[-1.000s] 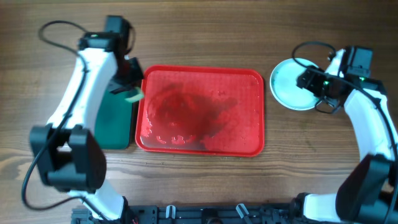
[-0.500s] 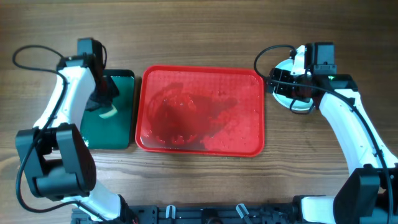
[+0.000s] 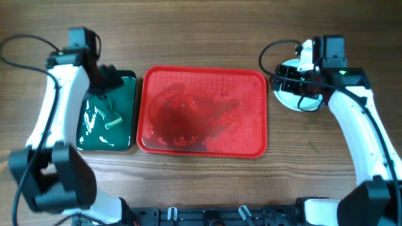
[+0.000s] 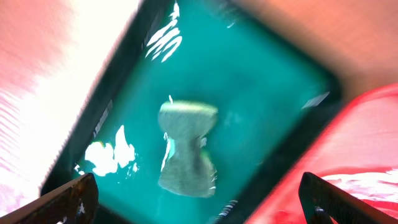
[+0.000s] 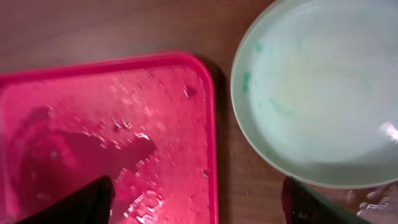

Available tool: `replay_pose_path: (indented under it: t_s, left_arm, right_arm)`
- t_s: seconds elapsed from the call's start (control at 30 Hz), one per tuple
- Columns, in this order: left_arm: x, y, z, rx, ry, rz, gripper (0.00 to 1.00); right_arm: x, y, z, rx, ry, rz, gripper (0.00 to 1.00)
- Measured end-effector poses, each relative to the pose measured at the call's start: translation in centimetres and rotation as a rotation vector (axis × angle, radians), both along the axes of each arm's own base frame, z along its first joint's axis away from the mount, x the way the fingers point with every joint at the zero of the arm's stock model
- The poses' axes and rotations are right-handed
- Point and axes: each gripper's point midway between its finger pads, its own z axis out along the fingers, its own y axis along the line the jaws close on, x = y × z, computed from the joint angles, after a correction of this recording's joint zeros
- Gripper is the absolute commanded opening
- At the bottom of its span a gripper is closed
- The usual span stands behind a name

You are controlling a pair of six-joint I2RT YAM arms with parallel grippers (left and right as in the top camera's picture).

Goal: Clean dirty plates on tray and stack at the side
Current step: 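Place the sponge on the green tray with the left gripper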

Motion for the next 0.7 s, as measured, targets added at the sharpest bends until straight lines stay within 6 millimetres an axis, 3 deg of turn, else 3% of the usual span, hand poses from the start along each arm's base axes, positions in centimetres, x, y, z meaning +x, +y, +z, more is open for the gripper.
replay_pose_path:
  t_s: [0.07,0.1,0.13,0.27,0.37,0.53,0.7]
  left_arm:
    - [1.3,-0.3,4.0,-0.005,-0.130,-0.010,1.00]
    - [1.9,-0.6,8.0,-0.004,-0.255,-0.019,1.00]
    - [1.8,-0.8,9.3,-0.004,-0.293,-0.022,1.00]
    - [1.6,-0.9,10.2,-0.007,-0.319,-0.025,1.00]
    - [1.7,-0.9,9.8,-0.009,-0.308,-0.026,1.00]
    - [1.8,-0.9,9.8,-0.012,-0.309,-0.027,1.00]
    - [1.8,-1.0,9.8,-0.012,-0.309,-0.027,1.00]
  right_arm:
    - [-0.2,-0.1,2.7,-0.006,-0.041,0.001,0.93]
    - [-0.3,-0.2,6.4,-0.014,-0.127,-0.001,1.00]
    - [-0.7,-0.3,8.3,-0.017,-0.170,0.000,1.00]
    - [-3.1,-0.4,14.9,-0.023,-0.342,-0.002,0.99]
    - [-6.6,-0.5,20.3,0.001,-0.514,-0.028,1.00]
    - [-10.7,-0.5,24.2,0.110,-0.629,-0.132,1.00]
    - [-12.3,-1.3,23.4,0.085,-0.596,-0.180,1.00]
